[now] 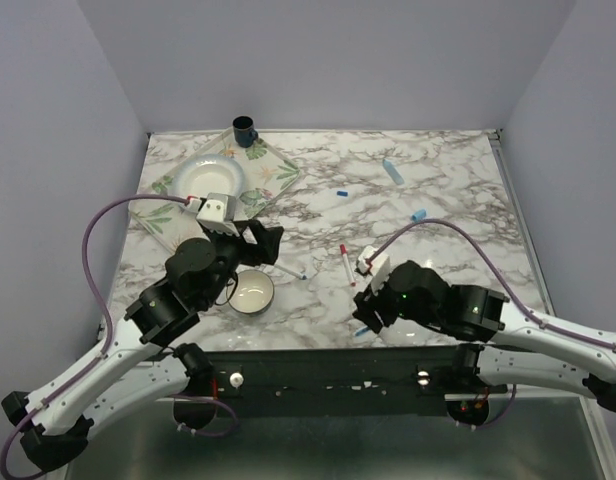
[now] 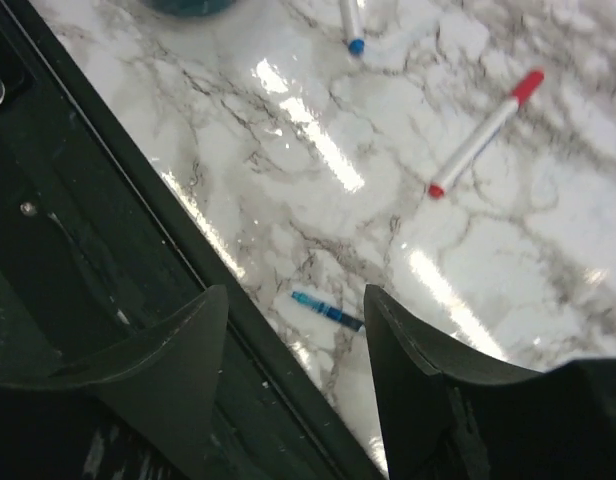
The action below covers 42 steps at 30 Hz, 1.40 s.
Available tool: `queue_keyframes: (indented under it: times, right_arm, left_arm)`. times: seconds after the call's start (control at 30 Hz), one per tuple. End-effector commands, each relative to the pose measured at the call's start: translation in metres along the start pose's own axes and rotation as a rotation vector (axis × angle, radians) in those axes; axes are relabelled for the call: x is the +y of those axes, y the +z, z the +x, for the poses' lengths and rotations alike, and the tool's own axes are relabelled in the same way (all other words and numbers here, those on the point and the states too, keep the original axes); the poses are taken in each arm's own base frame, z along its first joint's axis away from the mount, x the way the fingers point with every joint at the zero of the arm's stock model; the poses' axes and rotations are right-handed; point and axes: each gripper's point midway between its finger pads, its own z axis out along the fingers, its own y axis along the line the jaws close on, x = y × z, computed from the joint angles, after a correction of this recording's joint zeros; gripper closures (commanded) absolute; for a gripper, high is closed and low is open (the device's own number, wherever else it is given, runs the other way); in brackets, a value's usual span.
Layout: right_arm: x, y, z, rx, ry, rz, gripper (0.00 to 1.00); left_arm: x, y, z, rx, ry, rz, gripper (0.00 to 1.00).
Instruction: Insert the pens into the pen caps
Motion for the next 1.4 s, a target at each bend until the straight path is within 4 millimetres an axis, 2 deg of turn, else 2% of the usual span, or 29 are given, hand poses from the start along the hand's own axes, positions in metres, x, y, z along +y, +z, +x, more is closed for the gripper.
queue_keyframes:
  times: [0.0,0.03,0.07,0.1,0.17,0.27,0.3,0.33,0.37,0.4,0.57,0.9,1.3,1.37]
  right_arm:
    - [0.007,0.012,-0.048,-0.077,-0.537,-0.094,0.34]
    - [0.006,0.019,-0.038,-0.020,-0.608,-0.115,0.34]
    - [0.001,0.029,-0.011,0.101,-0.673,-0.142,0.34]
    - [0.000,0.033,0.005,0.160,-0.767,-0.185,0.34]
    - [-0.004,0.038,0.046,0.285,-0.826,-0.263,0.37]
    - [-0.007,0.043,0.066,0.288,-0.873,-0.301,0.40]
    - [-0.003,0.042,0.083,0.289,-0.881,-0.356,0.41]
    - [-0.002,0.042,0.088,0.275,-0.891,-0.375,0.41]
    - [-0.006,0.046,0.090,0.253,-0.894,-0.371,0.42]
    - [-0.011,0.047,0.102,0.258,-0.917,-0.375,0.43]
    - [-0.026,0.060,0.115,0.289,-0.930,-0.386,0.48]
    - [-0.035,0.073,0.130,0.381,-0.908,-0.455,0.56]
    - [-0.037,0.073,0.143,0.550,-0.776,-0.556,0.82]
    - [-0.039,0.077,0.146,0.582,-0.760,-0.556,0.91]
  left_arm:
    - [0.013,-0.010,-0.028,-0.115,0.034,-0.050,0.11]
    - [0.018,-0.015,-0.033,-0.139,0.037,-0.064,0.11]
    - [0.020,-0.017,-0.035,-0.151,0.037,-0.069,0.11]
    - [0.022,-0.018,-0.033,-0.151,0.039,-0.074,0.11]
    - [0.022,-0.023,-0.035,-0.165,0.033,-0.063,0.11]
    - [0.021,-0.027,-0.037,-0.178,0.026,-0.042,0.11]
    - [0.021,-0.028,-0.037,-0.180,0.025,-0.044,0.11]
    - [0.022,-0.029,-0.038,-0.185,0.023,-0.046,0.11]
    - [0.023,-0.029,-0.038,-0.187,0.022,-0.050,0.11]
    - [0.023,-0.029,-0.039,-0.190,0.021,-0.047,0.11]
    - [0.020,-0.026,-0.037,-0.183,0.025,-0.038,0.11]
    - [0.024,-0.027,-0.037,-0.190,0.026,-0.059,0.11]
    - [0.028,-0.032,-0.042,-0.215,0.020,-0.069,0.11]
    - [0.029,-0.034,-0.044,-0.224,0.017,-0.071,0.11]
